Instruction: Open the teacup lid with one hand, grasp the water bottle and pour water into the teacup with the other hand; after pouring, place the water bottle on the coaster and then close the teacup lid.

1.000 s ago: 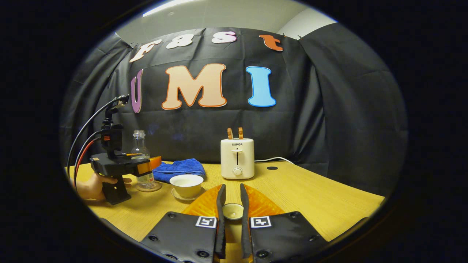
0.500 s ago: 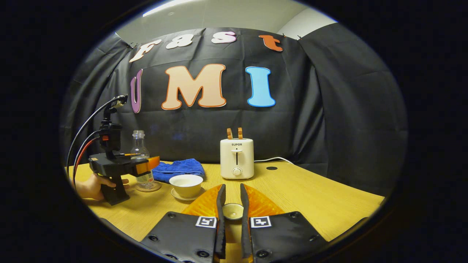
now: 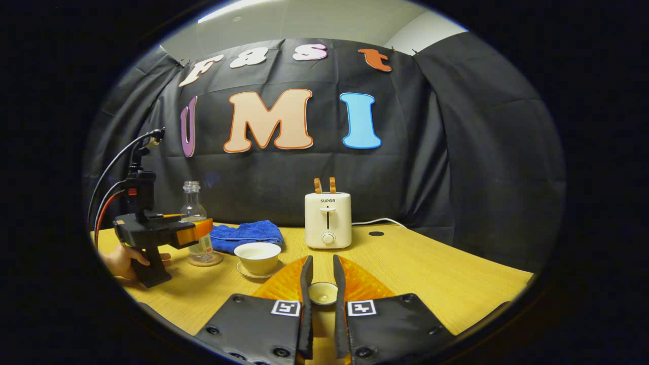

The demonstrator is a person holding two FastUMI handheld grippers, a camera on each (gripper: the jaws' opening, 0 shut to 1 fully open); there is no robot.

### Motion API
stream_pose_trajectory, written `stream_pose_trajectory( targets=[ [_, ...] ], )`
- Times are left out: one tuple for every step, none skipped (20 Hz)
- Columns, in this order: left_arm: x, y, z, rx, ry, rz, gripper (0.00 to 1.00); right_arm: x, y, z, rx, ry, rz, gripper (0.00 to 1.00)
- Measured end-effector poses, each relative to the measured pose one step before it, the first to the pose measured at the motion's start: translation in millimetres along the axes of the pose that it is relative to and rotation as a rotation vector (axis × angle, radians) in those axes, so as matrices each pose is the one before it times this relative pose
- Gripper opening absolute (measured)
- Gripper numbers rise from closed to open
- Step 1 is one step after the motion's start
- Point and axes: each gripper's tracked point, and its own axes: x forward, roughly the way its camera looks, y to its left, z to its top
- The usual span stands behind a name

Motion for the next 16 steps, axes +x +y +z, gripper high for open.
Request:
stream_pose_trajectory(
  targets=[
    [-4.7, -0.86, -0.63, -0.00162, 0.00222, -0.00284, 0.98, 0.15, 0.1, 0.54, 0.0003, -0.0009, -0.00086, 0.19],
    [-5.2, 0.57, 0.92, 0.0012, -0.00057, 0.00152, 0.98, -0.9, -0.22, 0.93, 0.00003, 0.00035, -0.00036, 0.19],
    [-4.92, 0.44, -0.61, -0.00122, 0.00168, 0.00225, 0.98, -0.33, -0.44, -0.39, -0.00032, -0.00002, -0.00098, 0.19],
    [-6.13, -0.12, 0.48, 0.00168, -0.00068, -0.00011, 0.98, 0.21, -0.01, -0.16, 0.00022, -0.00032, 0.00032, 0.19],
    [-7.5, 0.14, -0.16, -0.00081, 0.00003, 0.00212, 0.98, 0.03, 1.21, -0.23, 0.0003, 0.0018, 0.0022, 0.19],
    [-8.3, 2.26, 0.64, 0.00127, -0.00024, 0.00975, 0.98, 0.2, 0.63, -0.54, 0.00023, 0.00135, 0.00485, 0.19],
    [-9.17, 2.8, -0.02, 0.00044, 0.00242, 0.01053, 0.98, 1.07, 1.21, -0.67, 0.00033, 0.00221, 0.00525, 0.19],
    [-10.64, 2.18, 0.69, 0.00073, -0.0008, 0.01014, 0.98, 1.1, 0.18, 0.73, -0.00007, -0.00063, 0.004, 0.19],
    [-11.26, 2.15, -0.06, 0.00127, -0.00133, 0.01025, 0.98, 2.04, 1.54, -0.71, 0.00032, 0.00197, 0.00516, 0.19],
    [-11.98, 1.86, 1.35, -0.00044, -0.00152, 0.00839, 0.98, 2.88, -0.06, -0.26, -0.00093, 0.00219, 0.00054, 0.19],
    [-11.54, 4.36, 1.06, 0.00104, -0.00453, 0.00574, 0.98, 4.5, 2.02, 0.53, 0.00162, -0.00181, 0.0082, 0.19],
    [-11.64, 2.06, 0.15, -0.00274, 0.00148, 0.00528, 0.98, 5.17, 3.07, -0.57, -0.0015, 0.00369, 0.00864, 0.19],
    [-16.34, 6.21, 0.09, 0.0009, -0.00139, 0.00518, 0.98, 6.31, 2.79, -1.42, -0.00376, 0.00514, 0.0088, 0.19],
    [-7.47, 4.25, 0.9, -0.00172, 0.00025, 0.00763, 0.98, 6.81, 4.3, 0.02, -0.00087, -0.00046, 0.01311, 0.19],
    [-7.08, 5.59, 0.97, 0.00098, -0.00109, 0.01019, 0.98, 8.28, 4.45, 1.73, 0.00373, -0.00823, 0.0116, 0.19],
    [-6.1, 4.22, 0.13, -0.00021, 0.00045, 0.01078, 0.98, 9.46, 4.1, -0.17, 0.00708, 0.00072, 0.00562, 0.19]
  ],
)
